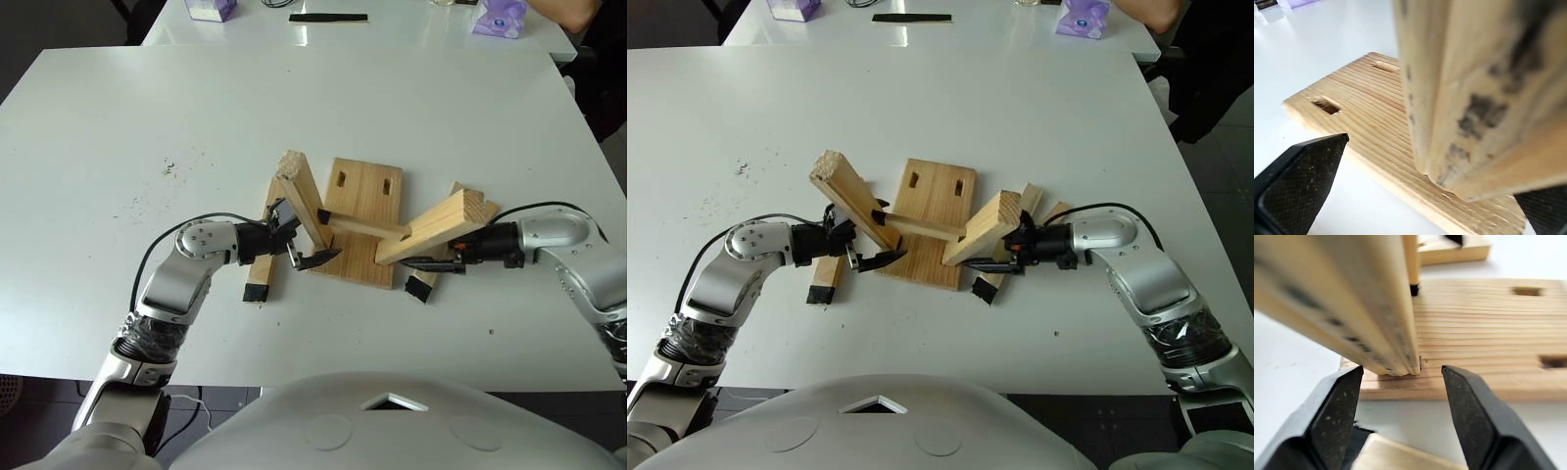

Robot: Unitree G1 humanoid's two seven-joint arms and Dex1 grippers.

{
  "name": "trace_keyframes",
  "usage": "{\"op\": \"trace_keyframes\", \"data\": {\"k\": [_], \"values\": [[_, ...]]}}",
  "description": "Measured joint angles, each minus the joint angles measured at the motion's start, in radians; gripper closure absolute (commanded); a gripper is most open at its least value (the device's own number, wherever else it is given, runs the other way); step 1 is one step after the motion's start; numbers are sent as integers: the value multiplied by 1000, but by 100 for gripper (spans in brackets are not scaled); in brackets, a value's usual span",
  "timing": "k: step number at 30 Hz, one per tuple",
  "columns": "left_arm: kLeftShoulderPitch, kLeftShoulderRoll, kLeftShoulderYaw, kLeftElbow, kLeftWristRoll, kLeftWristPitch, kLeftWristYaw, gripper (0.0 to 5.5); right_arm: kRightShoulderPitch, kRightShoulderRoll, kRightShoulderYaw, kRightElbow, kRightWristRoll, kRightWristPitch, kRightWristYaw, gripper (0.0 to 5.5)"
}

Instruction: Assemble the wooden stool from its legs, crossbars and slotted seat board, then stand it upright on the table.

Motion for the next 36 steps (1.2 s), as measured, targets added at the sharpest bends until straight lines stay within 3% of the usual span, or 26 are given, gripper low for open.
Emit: {"op": "trace_keyframes", "data": {"k": [7,15,22,26,29,33,36], "values": [[12,3,-1,11,3,-7,-1,10,45,0,-48,-6,-3,-10,1,257],[21,23,59,-15,-39,14,-1,10,163,22,-168,-106,8,-8,-86,163],[159,93,204,-81,-122,73,0,10,375,35,-294,-169,-42,-8,-197,163],[169,87,331,-55,-190,107,51,70,479,50,-425,-190,-61,-14,-265,187],[72,21,411,-62,-293,164,152,115,338,154,-493,-160,-49,17,-436,231],[-94,-92,427,-160,-443,275,313,181,125,296,-507,-228,65,100,-607,295],[-177,-136,424,-232,-530,346,400,181,57,347,-508,-326,205,171,-652,295]]}}
